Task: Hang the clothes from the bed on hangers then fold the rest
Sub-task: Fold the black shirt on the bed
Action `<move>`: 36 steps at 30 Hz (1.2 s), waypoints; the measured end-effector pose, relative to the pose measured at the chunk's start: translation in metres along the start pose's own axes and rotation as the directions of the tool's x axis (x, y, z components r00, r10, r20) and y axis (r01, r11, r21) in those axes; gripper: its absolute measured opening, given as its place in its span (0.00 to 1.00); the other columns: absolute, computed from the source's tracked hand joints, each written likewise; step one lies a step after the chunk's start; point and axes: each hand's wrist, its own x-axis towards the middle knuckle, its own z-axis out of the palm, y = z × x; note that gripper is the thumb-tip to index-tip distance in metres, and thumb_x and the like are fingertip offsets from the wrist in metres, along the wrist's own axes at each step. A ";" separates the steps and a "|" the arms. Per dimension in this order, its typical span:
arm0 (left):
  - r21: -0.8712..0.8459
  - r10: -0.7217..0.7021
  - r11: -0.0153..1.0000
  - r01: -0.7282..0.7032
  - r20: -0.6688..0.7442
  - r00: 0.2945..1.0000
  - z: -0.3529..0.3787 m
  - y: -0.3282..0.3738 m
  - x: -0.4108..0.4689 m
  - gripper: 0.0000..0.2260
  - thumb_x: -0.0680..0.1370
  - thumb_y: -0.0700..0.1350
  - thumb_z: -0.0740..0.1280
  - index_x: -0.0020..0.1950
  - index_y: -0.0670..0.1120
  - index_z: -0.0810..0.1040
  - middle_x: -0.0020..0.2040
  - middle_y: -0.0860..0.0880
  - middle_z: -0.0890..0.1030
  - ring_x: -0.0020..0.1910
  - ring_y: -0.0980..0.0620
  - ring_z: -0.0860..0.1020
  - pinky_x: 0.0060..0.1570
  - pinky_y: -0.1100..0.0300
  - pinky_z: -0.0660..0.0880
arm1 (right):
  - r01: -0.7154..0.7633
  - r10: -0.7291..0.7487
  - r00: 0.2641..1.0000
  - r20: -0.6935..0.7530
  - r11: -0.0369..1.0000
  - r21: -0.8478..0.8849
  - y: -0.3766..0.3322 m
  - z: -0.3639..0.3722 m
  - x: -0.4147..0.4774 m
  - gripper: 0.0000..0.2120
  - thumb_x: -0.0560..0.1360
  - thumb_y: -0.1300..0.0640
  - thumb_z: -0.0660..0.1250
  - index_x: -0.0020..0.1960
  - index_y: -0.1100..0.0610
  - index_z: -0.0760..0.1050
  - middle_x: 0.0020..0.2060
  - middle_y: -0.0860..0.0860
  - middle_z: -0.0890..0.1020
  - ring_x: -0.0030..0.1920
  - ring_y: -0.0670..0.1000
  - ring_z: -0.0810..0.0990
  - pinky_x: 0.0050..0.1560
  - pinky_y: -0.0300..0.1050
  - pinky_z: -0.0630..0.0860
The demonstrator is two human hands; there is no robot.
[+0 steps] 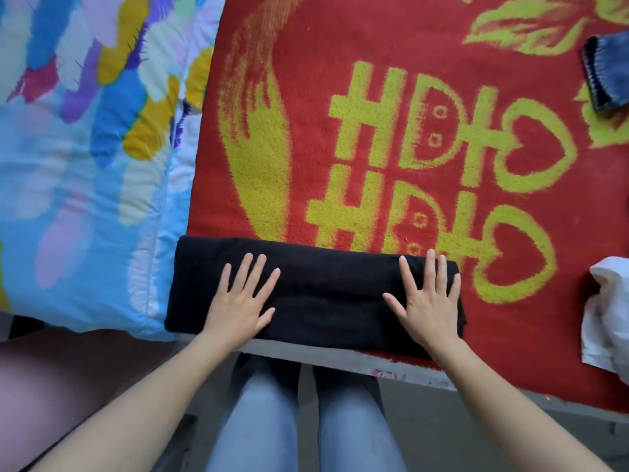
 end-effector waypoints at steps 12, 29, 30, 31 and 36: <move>-0.135 -0.243 0.962 0.239 -0.014 0.970 0.033 0.069 -0.005 0.29 0.72 0.58 0.55 0.71 0.47 0.68 0.69 0.35 0.69 0.67 0.33 0.69 0.59 0.33 0.67 | 0.202 -0.195 0.977 0.084 0.976 -0.085 0.007 0.040 0.032 0.34 0.69 0.30 0.31 0.69 0.44 0.26 0.76 0.55 0.39 0.75 0.55 0.35 0.71 0.58 0.35; -0.148 -0.316 0.932 0.330 0.114 0.942 0.011 0.060 -0.023 0.27 0.72 0.58 0.64 0.67 0.45 0.74 0.68 0.35 0.71 0.65 0.32 0.70 0.56 0.31 0.68 | -0.551 0.579 0.756 0.307 0.308 0.776 0.020 -0.019 0.015 0.15 0.69 0.60 0.71 0.55 0.59 0.75 0.52 0.58 0.81 0.52 0.58 0.79 0.50 0.48 0.74; -0.157 -0.333 0.926 0.344 0.089 0.939 0.007 0.055 -0.026 0.29 0.70 0.57 0.71 0.67 0.45 0.74 0.68 0.35 0.71 0.65 0.32 0.70 0.56 0.31 0.67 | -0.531 0.568 0.784 0.250 0.405 0.744 0.009 -0.033 0.010 0.15 0.69 0.59 0.71 0.55 0.58 0.74 0.51 0.57 0.81 0.52 0.59 0.79 0.50 0.48 0.73; -0.169 -0.348 0.921 0.352 0.057 0.936 0.006 0.051 -0.028 0.30 0.68 0.55 0.74 0.67 0.45 0.74 0.68 0.35 0.71 0.65 0.32 0.70 0.56 0.31 0.67 | -0.495 0.551 0.815 0.179 0.501 0.710 -0.002 -0.047 0.005 0.18 0.70 0.58 0.70 0.59 0.56 0.73 0.53 0.56 0.81 0.54 0.59 0.78 0.51 0.48 0.71; -0.234 -0.458 0.864 0.445 -0.002 0.889 -0.016 0.012 -0.043 0.29 0.73 0.56 0.55 0.70 0.44 0.70 0.68 0.34 0.69 0.66 0.31 0.69 0.58 0.30 0.65 | -0.149 0.264 0.963 -0.058 0.697 0.701 -0.101 -0.110 -0.023 0.33 0.70 0.60 0.68 0.72 0.50 0.61 0.60 0.53 0.78 0.59 0.59 0.76 0.50 0.45 0.69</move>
